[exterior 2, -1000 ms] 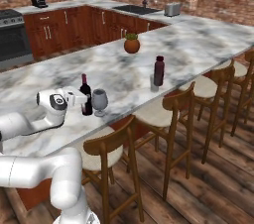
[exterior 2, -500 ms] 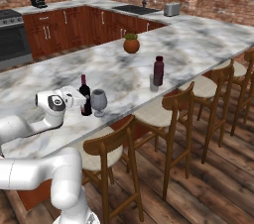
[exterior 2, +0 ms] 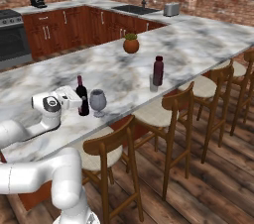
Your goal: There is a wine glass and glass cup on the dining counter. Place the wine bottle next to the wine glass and the juice bottle next to the glass cup.
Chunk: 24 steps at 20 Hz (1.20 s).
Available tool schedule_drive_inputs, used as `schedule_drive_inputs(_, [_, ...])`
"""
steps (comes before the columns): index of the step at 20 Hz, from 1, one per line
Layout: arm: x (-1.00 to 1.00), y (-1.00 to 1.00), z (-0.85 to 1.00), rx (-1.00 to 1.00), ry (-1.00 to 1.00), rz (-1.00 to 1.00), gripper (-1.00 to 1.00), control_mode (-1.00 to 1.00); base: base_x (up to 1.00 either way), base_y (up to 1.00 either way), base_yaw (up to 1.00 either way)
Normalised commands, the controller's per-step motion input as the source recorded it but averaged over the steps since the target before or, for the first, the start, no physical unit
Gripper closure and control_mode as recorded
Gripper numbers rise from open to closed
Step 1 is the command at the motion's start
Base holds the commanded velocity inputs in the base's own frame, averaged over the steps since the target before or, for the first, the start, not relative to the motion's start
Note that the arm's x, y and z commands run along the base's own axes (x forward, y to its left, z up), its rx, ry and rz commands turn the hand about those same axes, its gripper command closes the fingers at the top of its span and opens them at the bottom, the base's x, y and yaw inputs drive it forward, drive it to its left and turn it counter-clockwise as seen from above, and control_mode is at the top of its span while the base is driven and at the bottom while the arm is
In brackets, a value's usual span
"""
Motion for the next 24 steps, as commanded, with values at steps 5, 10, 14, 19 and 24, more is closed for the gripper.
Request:
schedule_drive_inputs(5, [0.0,0.35,-0.08,0.06,-0.02,-0.05,1.0,-1.0,0.0,0.0,0.0])
schedule_drive_inputs(10, [-0.02,0.22,-0.16,0.06,0.0,-0.04,1.0,-1.0,0.0,0.0,0.0])
schedule_drive_inputs(14, [-0.1,0.12,-0.26,0.07,0.0,-0.03,1.0,-1.0,0.0,0.0,0.0])
schedule_drive_inputs(19, [-0.13,0.05,-0.39,0.03,0.0,-0.02,1.0,-1.0,0.0,0.0,0.0])
schedule_drive_inputs(24, [-0.07,0.0,-0.47,0.0,-0.01,0.0,1.0,-1.0,0.0,0.0,0.0])
